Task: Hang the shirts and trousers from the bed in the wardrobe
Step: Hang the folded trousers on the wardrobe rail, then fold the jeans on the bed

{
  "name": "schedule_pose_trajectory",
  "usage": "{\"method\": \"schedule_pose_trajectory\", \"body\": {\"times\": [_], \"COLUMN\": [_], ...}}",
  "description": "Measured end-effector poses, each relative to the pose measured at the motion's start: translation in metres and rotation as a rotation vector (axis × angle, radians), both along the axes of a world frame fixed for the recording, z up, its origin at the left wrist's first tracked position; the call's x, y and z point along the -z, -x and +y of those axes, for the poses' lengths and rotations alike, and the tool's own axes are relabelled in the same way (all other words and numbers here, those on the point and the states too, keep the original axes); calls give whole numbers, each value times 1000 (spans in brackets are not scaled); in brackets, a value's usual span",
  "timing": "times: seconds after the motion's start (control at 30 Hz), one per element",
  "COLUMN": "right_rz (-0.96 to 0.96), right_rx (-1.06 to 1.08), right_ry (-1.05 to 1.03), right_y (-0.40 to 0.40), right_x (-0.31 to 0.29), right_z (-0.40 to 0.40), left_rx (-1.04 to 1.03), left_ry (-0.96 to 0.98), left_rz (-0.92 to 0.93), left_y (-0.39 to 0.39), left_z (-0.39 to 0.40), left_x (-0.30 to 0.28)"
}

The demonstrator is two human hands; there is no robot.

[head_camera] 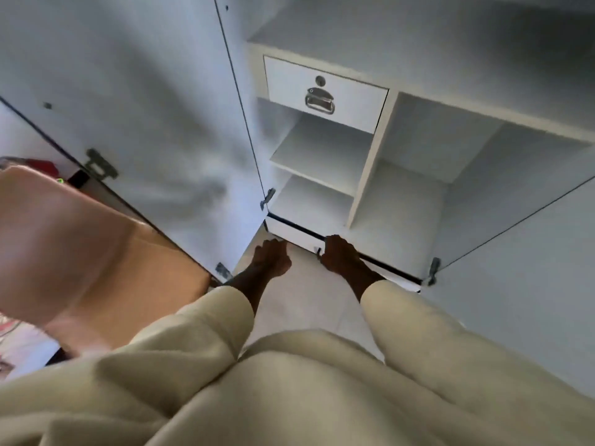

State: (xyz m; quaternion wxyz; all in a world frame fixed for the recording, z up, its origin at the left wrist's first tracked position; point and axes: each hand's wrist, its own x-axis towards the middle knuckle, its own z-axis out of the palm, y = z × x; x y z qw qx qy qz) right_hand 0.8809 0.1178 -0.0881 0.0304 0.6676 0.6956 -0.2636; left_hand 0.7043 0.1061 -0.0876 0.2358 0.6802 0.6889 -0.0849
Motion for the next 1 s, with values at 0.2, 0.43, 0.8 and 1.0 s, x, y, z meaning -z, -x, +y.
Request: {"method": "schedule_pose_trajectory", "body": {"times": [0.2,0.43,0.8,1.0], "right_rz": [-93,-112,-164,-171], "right_rx": [-202,-401,-900,-1188], "right_ry": [295,318,286,295], "right_y": [55,149,359,472], "right_x": [39,56,66,66], "right_z": [-85,-168,-350,-441], "left_rx": [-119,-337,-906,-1302], "left_ry": [316,286,286,279], "left_rz": [-12,-105,-178,-248], "left_y": [59,134,301,356], "left_z": [-111,-225,-487,-628], "left_x": [28,44,63,80]}}
